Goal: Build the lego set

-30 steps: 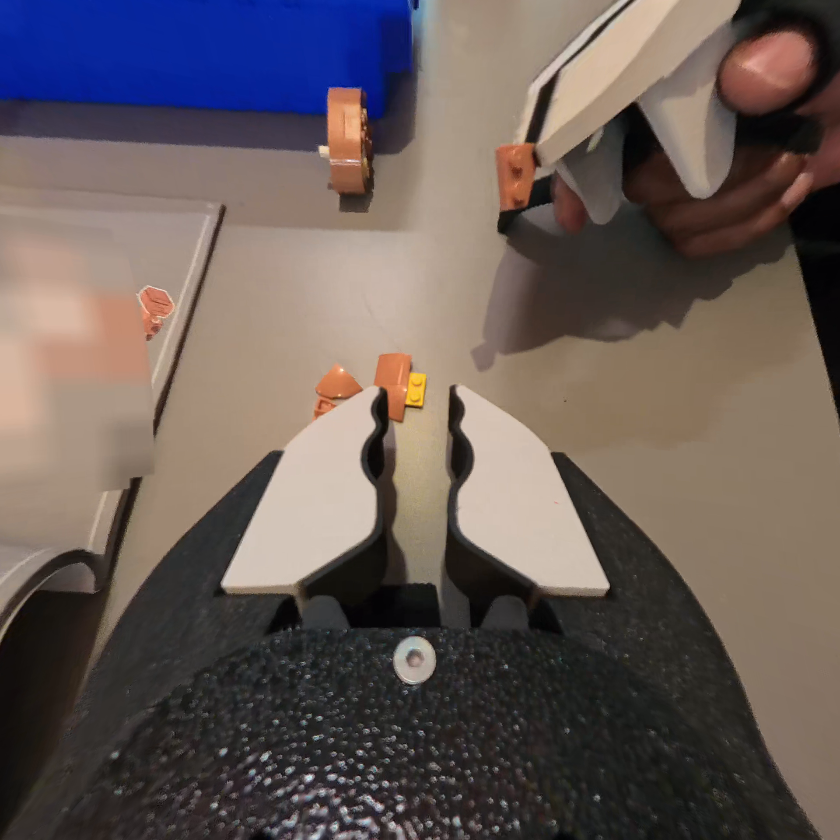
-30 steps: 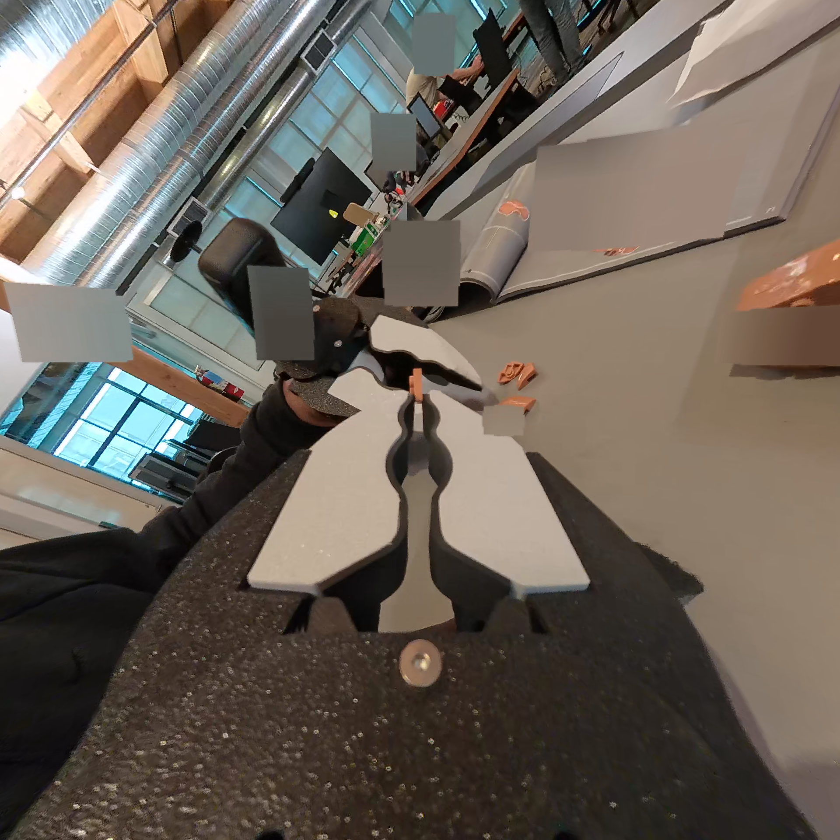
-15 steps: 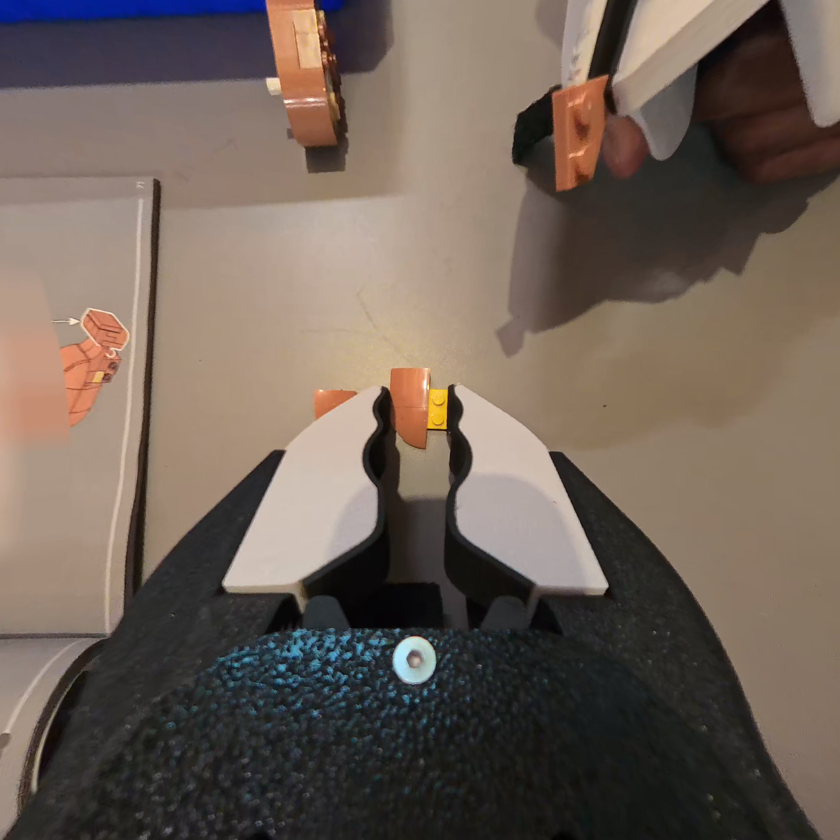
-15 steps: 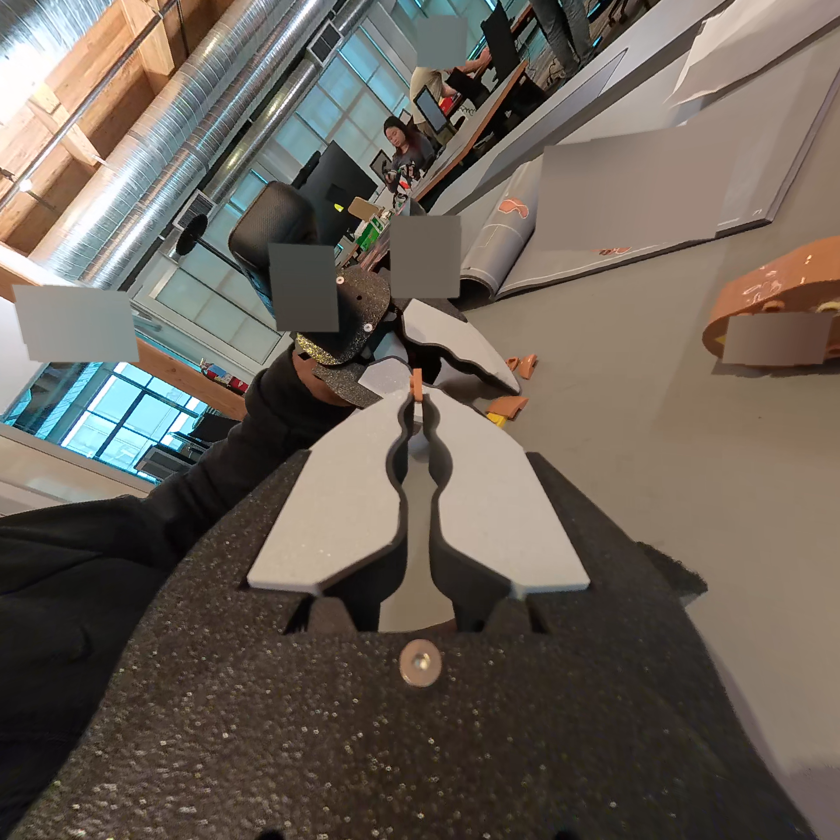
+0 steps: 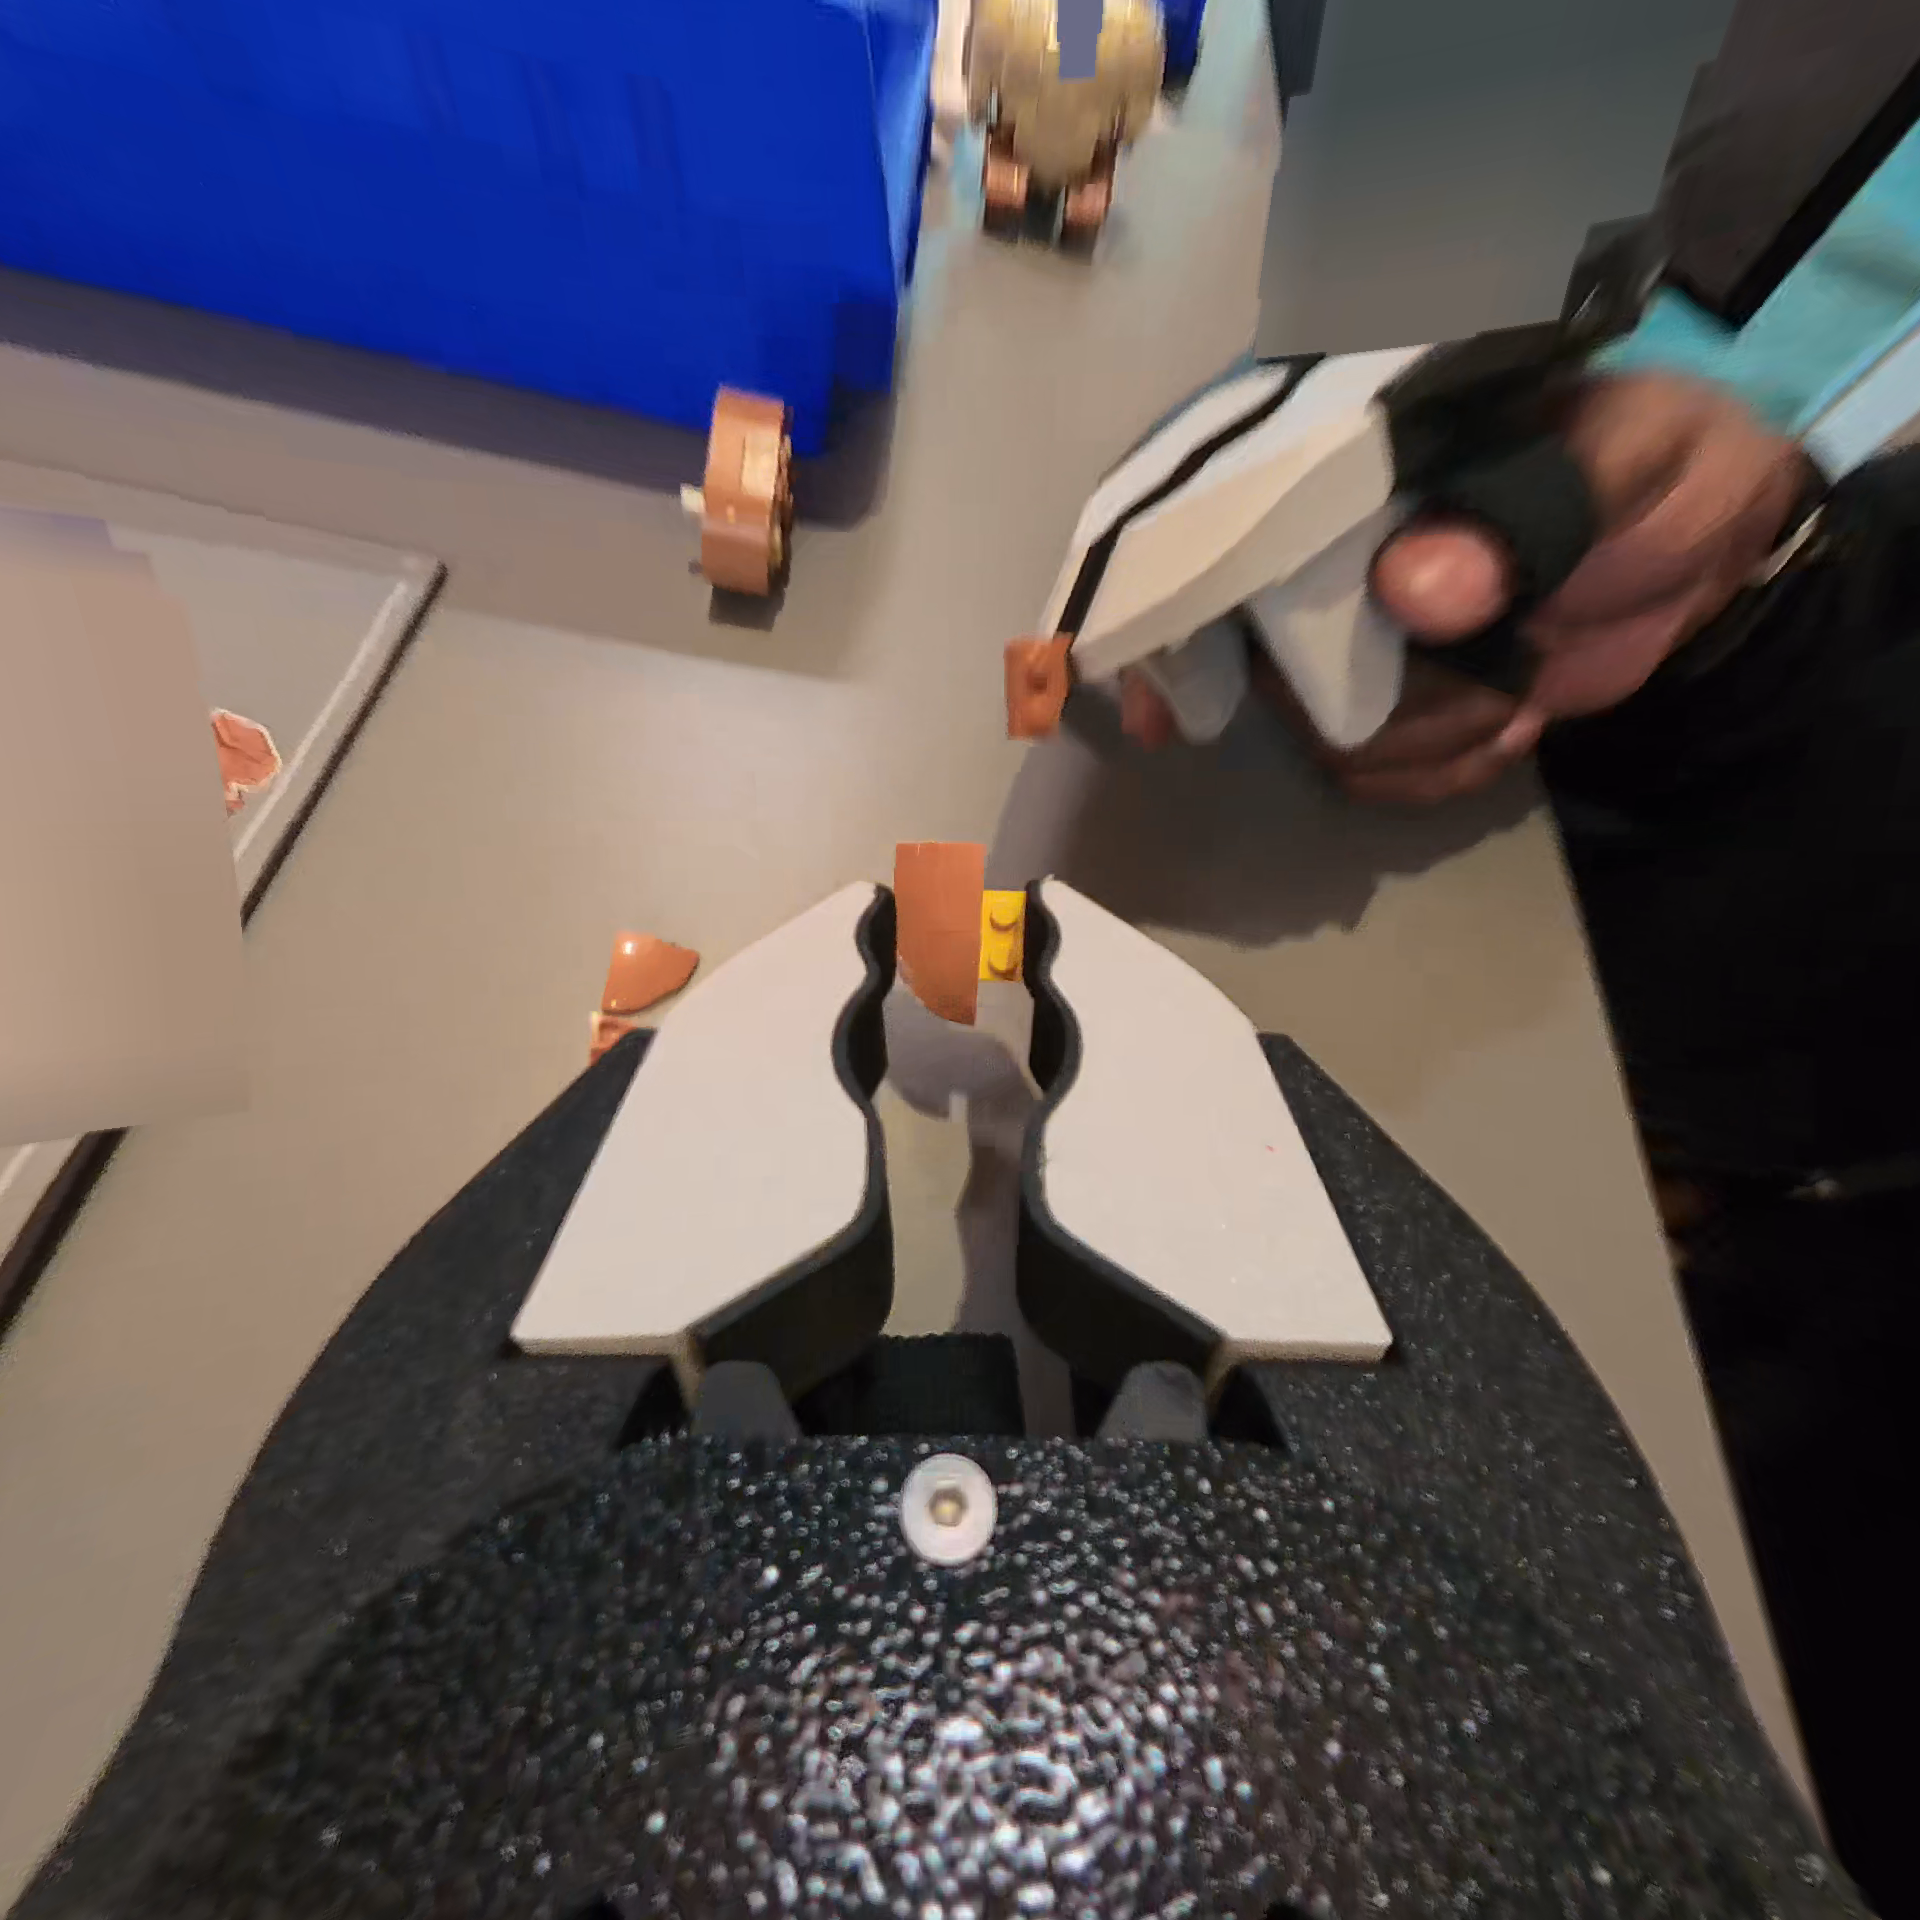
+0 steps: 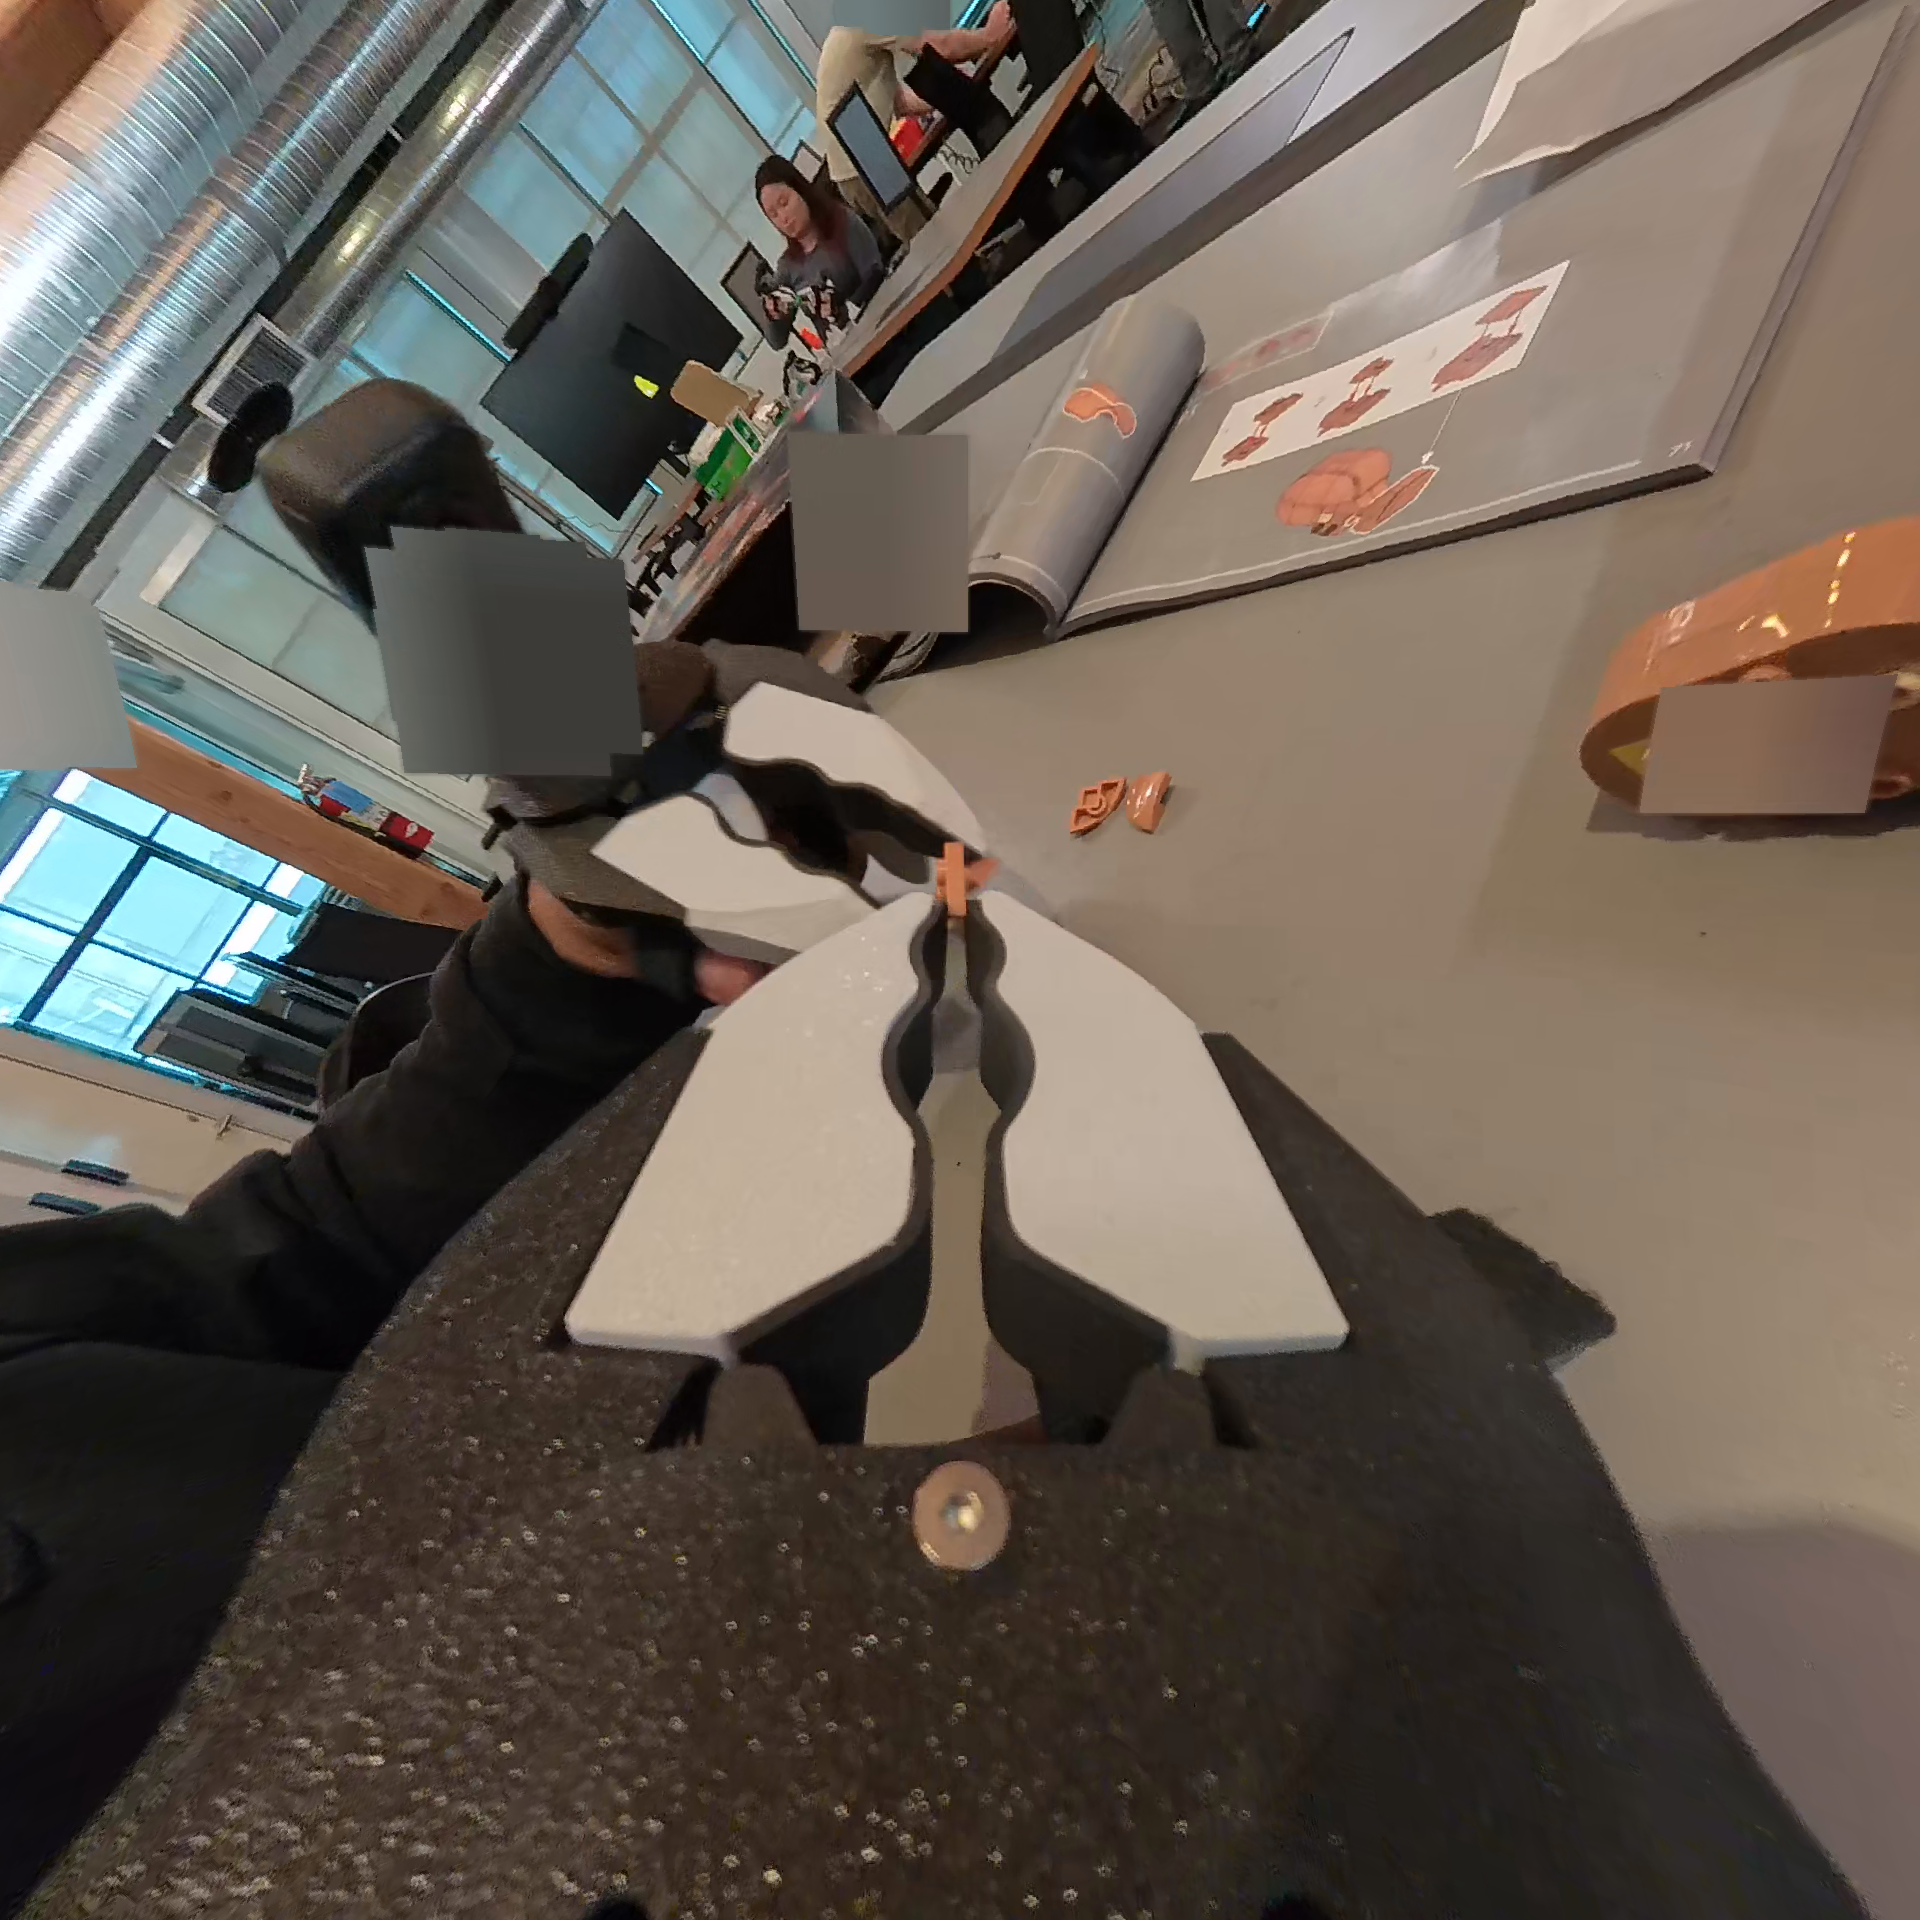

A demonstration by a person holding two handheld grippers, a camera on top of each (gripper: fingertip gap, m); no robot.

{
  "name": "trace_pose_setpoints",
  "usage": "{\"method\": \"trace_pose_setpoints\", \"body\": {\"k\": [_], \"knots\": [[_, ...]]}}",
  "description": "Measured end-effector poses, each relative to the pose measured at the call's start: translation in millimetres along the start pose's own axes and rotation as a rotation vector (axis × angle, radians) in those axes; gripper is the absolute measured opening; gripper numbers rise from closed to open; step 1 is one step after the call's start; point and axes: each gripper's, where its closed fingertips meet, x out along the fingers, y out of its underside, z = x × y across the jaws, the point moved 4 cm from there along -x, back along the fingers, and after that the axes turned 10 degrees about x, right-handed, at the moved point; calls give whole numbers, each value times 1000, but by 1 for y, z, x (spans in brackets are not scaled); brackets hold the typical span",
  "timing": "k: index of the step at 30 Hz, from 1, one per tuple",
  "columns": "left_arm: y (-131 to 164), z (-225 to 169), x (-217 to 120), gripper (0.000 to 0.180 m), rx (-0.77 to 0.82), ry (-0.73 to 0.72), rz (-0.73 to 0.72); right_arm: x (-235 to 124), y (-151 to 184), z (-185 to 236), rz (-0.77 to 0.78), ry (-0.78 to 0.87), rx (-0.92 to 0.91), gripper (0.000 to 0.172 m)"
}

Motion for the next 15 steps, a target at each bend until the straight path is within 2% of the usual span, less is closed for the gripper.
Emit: {"method": "trace_pose_setpoints", "body": {"k": [3, 5, 10, 15], "knots": [[-18, -8, -8, 23, -28, -39, -163, 2, 2, 3, 0, -16, 19, 3], [-23, -14, -10, 23, -29, -78, -216, 5, 5, 6, 0, -32, 27, 3], [-24, -19, -11, 23, -11, -170, -237, 7, 8, 13, -12, -70, 42, 3], [-23, -22, -12, 23, 19, -195, -232, 8, 8, 18, -21, -116, 71, 3]]}}
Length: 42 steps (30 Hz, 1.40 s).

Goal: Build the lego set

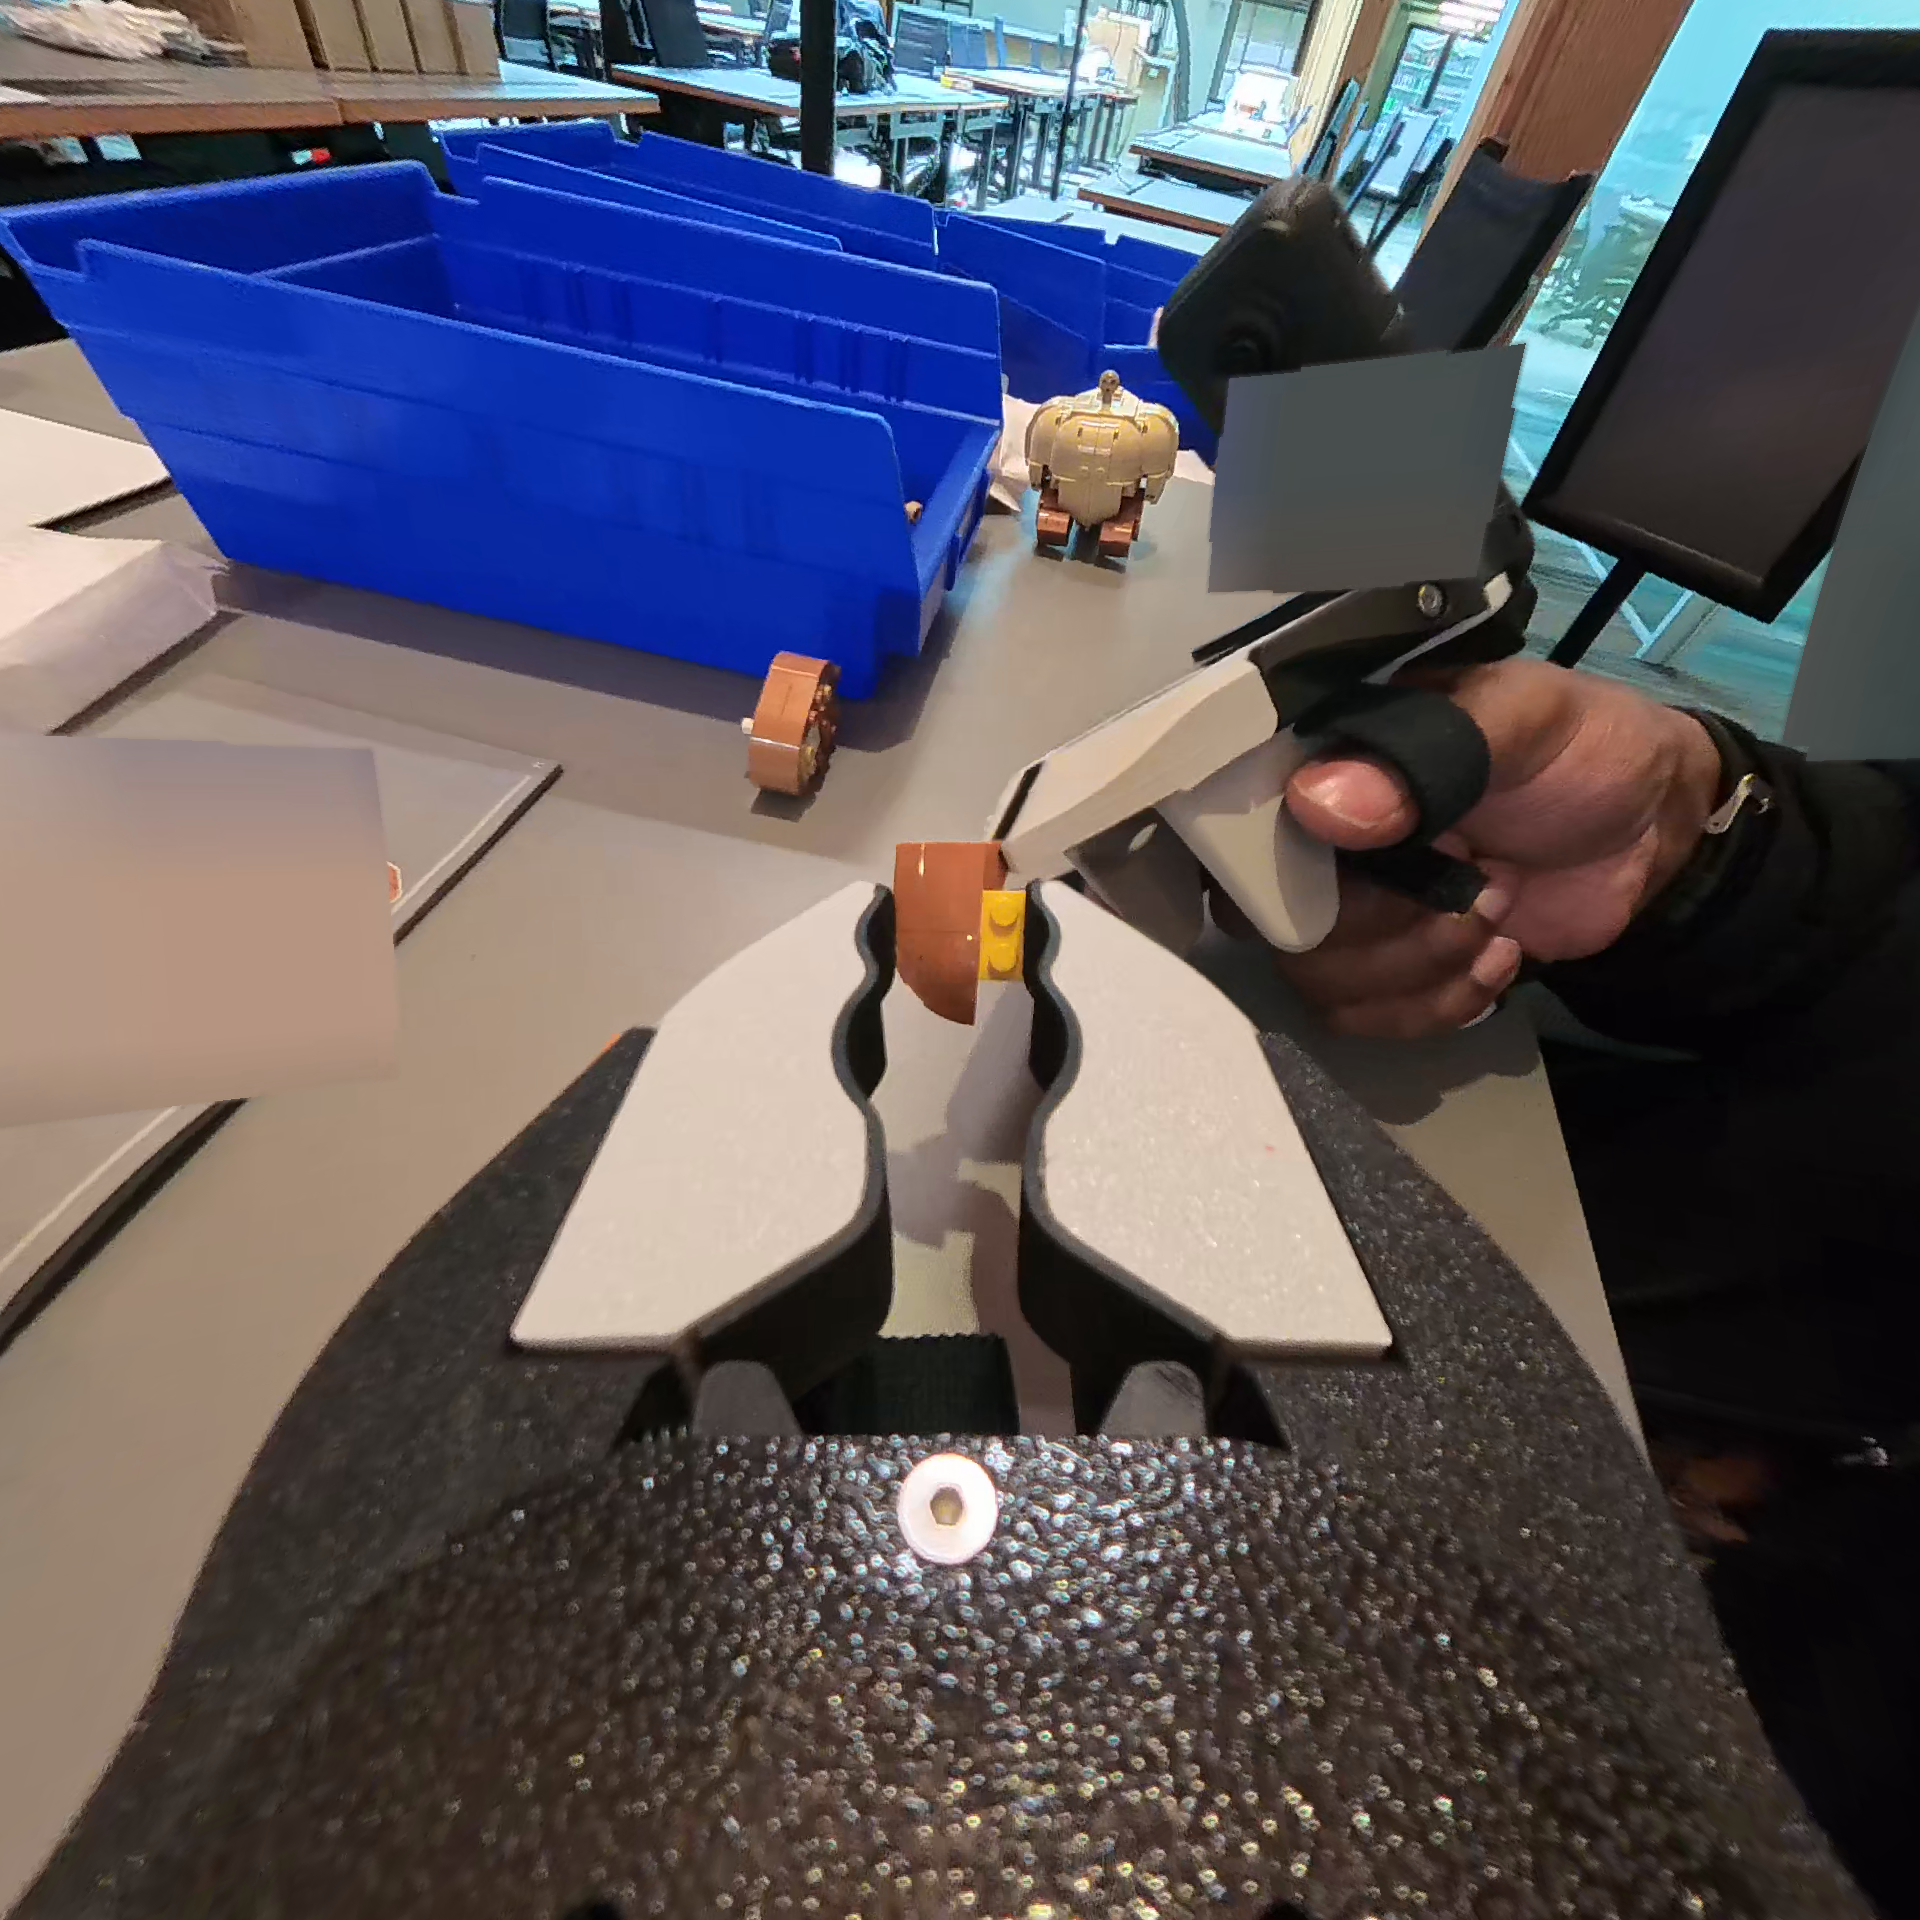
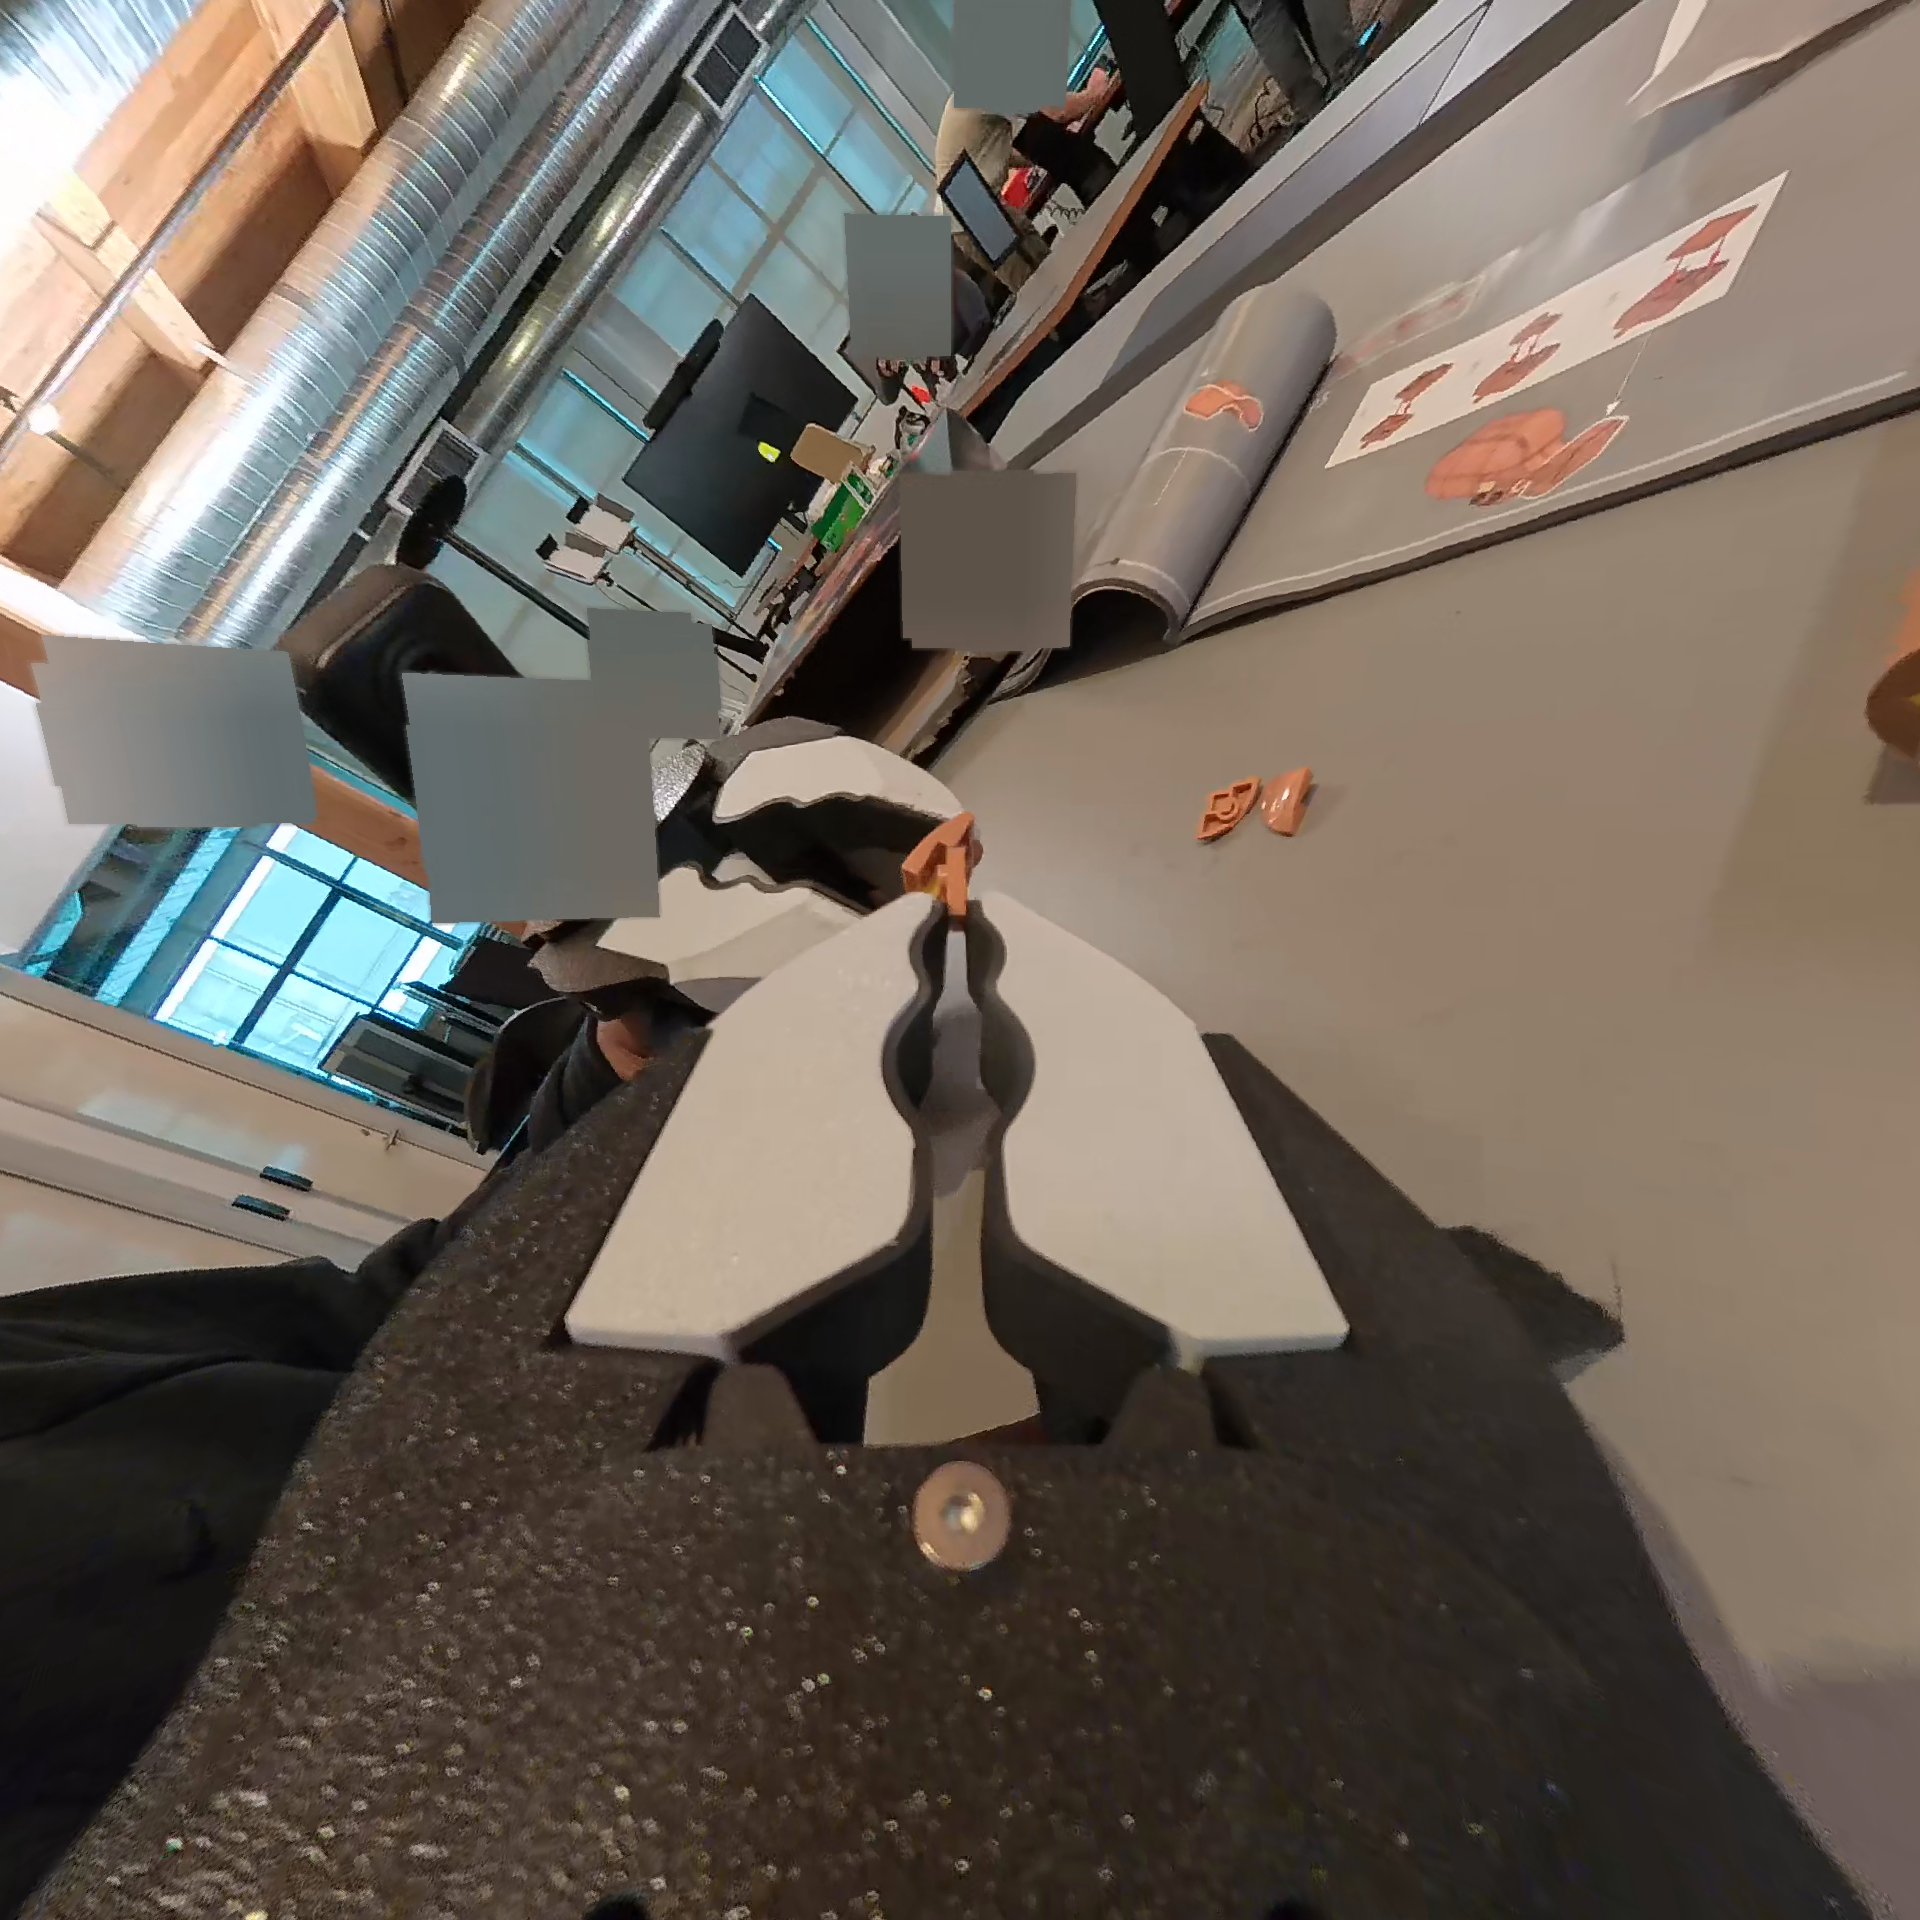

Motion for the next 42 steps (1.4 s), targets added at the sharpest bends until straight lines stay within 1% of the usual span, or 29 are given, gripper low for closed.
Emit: {"method": "trace_pose_setpoints", "body": {"k": [9, 22, 42], "knots": [[1, -1, 1, 23, 43, -33, 16, -1, -3, 1, -25, -37, 47, 3], [1, -1, 0, 23, 101, -80, 32, 2, -2, 2, -12, -77, 85, 3], [3, -2, -5, 23, 121, -94, 37, 5, 1, 3, 15, -93, 100, 3]]}}
